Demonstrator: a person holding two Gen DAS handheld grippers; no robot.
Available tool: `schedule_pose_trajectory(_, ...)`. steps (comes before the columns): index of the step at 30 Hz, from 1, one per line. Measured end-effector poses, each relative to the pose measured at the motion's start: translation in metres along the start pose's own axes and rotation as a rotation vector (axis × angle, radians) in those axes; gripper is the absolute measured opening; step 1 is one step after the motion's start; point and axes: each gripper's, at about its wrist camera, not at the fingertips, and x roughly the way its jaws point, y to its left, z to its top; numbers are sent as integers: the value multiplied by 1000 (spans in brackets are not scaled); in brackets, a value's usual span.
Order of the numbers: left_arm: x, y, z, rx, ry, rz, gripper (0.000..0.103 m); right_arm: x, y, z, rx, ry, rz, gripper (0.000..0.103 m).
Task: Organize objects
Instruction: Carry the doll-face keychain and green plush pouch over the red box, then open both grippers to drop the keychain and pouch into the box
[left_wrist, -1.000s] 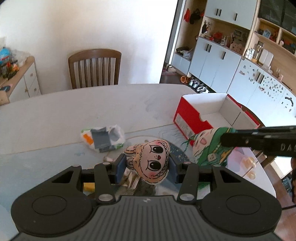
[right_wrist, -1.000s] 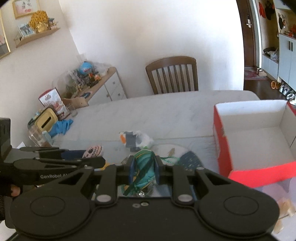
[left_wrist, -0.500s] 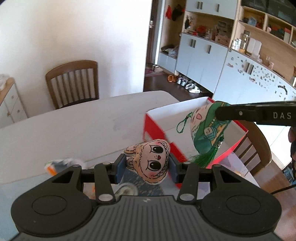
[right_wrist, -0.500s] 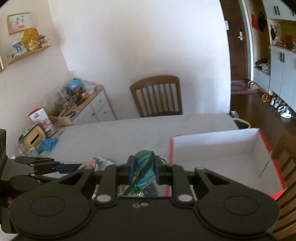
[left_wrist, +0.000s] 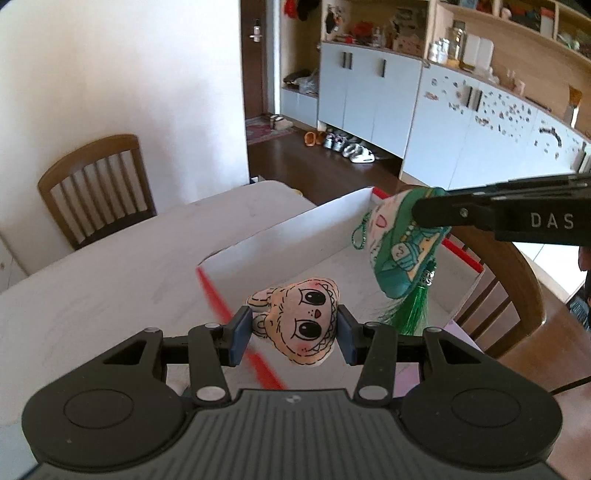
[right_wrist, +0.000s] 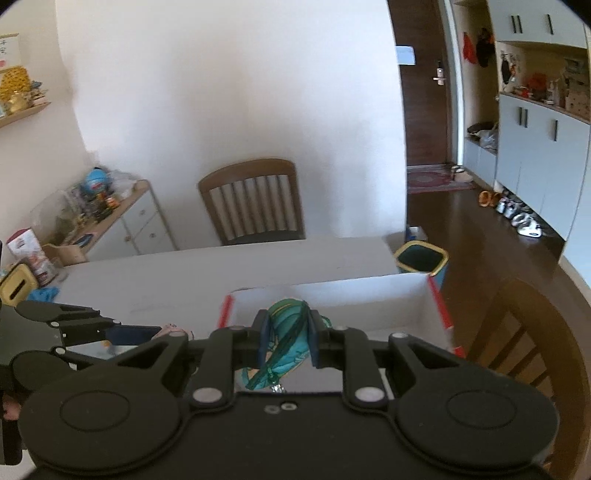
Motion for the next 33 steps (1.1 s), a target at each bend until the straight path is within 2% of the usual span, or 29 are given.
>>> schedule_pose_trajectory(9, 57, -36, 15, 53, 45, 11, 47, 34, -46, -4, 4, 20, -57, 20)
schedule_pose_trajectory(16, 105, -47, 10, 79, 128, 37, 47, 63, -73, -28, 24, 96, -73, 20)
schedule_pose_trajectory(28, 159, -44, -3, 108, 297, 65, 47, 96, -69, -63, -47, 284, -39, 21)
schedule_pose_trajectory(33, 173, -47, -7, 107, 370, 62, 47, 108, -74, -65, -56, 316, -46, 23)
